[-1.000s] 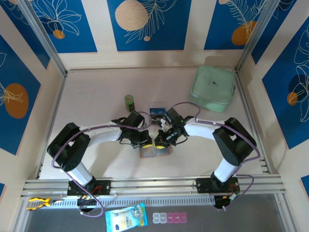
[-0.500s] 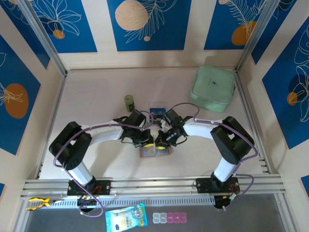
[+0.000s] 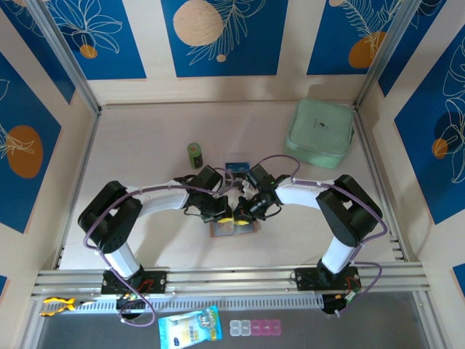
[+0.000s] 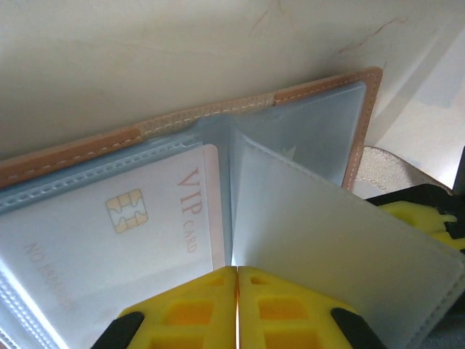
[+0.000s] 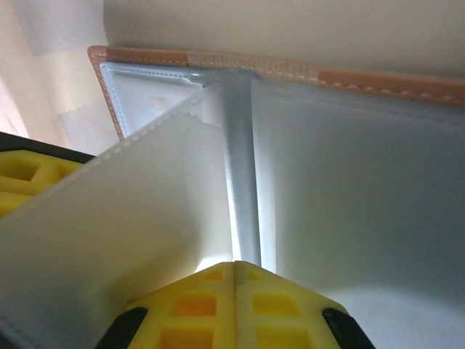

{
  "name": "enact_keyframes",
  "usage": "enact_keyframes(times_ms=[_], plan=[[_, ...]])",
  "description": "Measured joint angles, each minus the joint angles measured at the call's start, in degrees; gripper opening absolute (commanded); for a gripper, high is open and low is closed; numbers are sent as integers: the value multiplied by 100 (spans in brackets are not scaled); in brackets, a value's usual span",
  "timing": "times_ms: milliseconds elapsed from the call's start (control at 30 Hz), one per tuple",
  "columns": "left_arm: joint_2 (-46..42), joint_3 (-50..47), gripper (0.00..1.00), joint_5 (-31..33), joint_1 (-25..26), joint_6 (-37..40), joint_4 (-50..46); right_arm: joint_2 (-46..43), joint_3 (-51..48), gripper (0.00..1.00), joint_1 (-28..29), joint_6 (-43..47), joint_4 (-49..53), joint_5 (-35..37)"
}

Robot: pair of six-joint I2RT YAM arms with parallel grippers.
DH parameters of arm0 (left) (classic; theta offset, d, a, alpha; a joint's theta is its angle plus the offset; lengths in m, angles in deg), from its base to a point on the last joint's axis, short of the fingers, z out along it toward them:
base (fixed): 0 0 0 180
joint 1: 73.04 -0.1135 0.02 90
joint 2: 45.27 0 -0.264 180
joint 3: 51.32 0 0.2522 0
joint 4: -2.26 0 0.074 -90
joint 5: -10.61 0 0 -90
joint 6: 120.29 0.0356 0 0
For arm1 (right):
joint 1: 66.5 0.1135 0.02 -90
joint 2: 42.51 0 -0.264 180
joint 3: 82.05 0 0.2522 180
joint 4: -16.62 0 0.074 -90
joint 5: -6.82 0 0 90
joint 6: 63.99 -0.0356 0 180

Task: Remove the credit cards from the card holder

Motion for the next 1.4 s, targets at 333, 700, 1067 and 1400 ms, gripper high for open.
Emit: enact_keyframes(times_ms=[333, 700, 1067, 1400], plan=[[103, 103, 9, -4, 66, 96, -186, 26, -120, 5, -22, -24, -129, -68], [116, 160, 10, -31, 103, 101, -184, 26, -302, 5, -173, -114, -391, -289], [341, 280, 10, -74, 138, 101, -136, 20, -402, 5, -280, -131, -433, -328], [442, 289, 10, -94, 166, 101, -98, -46, -446, 5, -295, -131, -387, -328]])
